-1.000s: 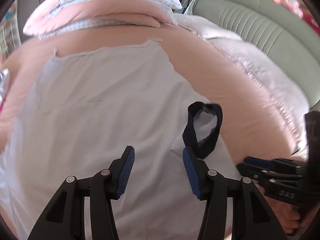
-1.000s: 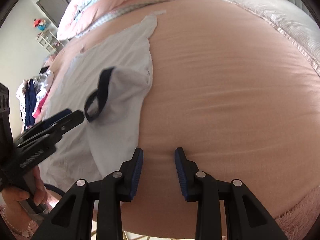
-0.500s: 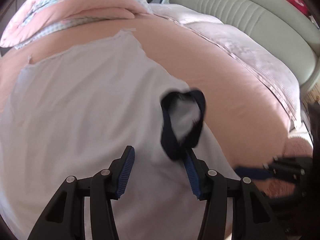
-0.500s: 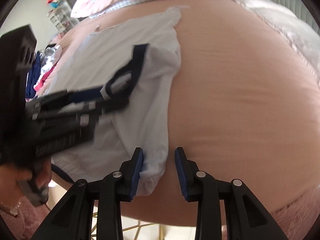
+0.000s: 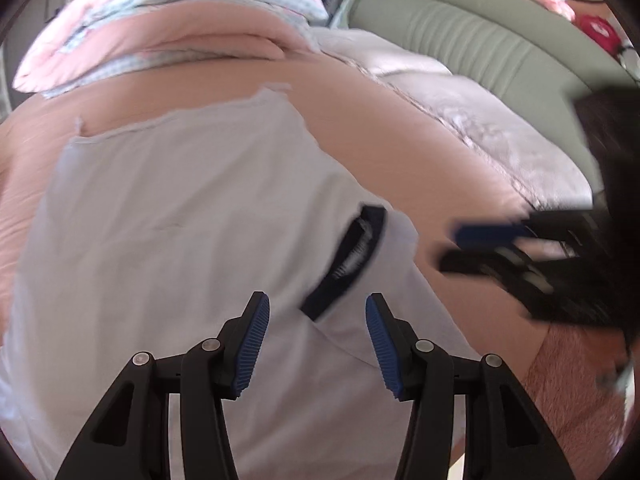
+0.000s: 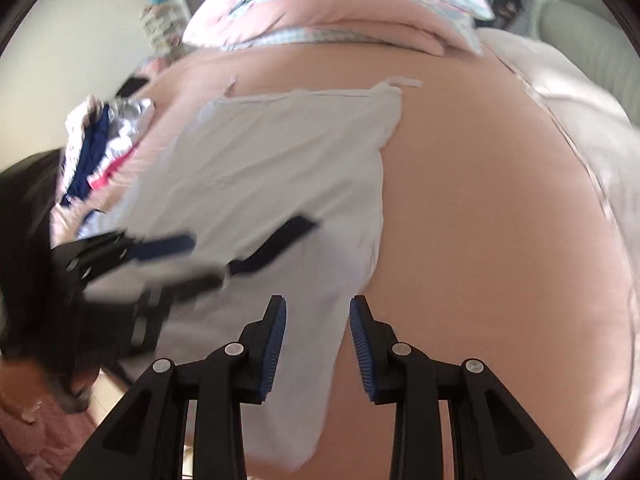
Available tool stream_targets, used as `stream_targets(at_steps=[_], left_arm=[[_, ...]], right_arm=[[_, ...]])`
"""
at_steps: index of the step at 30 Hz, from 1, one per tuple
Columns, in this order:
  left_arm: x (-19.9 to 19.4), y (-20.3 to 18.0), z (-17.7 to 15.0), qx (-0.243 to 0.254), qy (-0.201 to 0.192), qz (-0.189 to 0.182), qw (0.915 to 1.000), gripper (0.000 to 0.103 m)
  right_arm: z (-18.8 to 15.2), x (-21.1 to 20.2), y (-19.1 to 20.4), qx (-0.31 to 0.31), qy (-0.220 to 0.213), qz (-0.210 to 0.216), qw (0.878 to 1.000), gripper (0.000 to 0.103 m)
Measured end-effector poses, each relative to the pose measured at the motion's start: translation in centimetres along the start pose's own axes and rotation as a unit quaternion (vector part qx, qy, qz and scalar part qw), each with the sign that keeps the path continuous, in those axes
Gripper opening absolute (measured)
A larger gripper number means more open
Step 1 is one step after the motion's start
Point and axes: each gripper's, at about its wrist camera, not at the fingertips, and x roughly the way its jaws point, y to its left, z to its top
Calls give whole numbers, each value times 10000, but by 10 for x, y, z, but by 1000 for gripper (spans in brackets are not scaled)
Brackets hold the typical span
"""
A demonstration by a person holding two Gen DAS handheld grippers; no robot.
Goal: Fold clothes
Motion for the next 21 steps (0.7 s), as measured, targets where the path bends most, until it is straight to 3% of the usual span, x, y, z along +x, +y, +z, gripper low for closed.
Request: stream_targets(at_steps=[3, 7, 9, 12, 14, 17, 21], left_arm=[[16, -5, -1, 126, 151, 21, 9998, 47], [27, 6, 1, -72, 257, 357, 9990, 47], [23, 20, -1, -484, 126, 874, 9949, 47], [12, 41, -5, -1054, -101, 1105, 9882, 47], [9, 43, -5, -1130, -153, 939, 9890, 47], [7, 33, -1, -933, -227, 645, 9933, 47], [19, 19, 12, -574, -246, 745, 9953, 47]], right_arm=[[28, 52, 8, -371, 542, -84, 9978, 32], [37, 57, -9, 48, 276, 220, 9994, 32], [40, 55, -28, 575, -5, 256, 9980, 32], [42, 48, -50, 1102, -213, 283, 9933, 32], [43, 38, -63, 1404, -358, 357, 9888, 32], [44, 29, -52, 1107, -564, 309, 9918, 33], [48, 52, -21, 676, -184, 231, 9973, 33]])
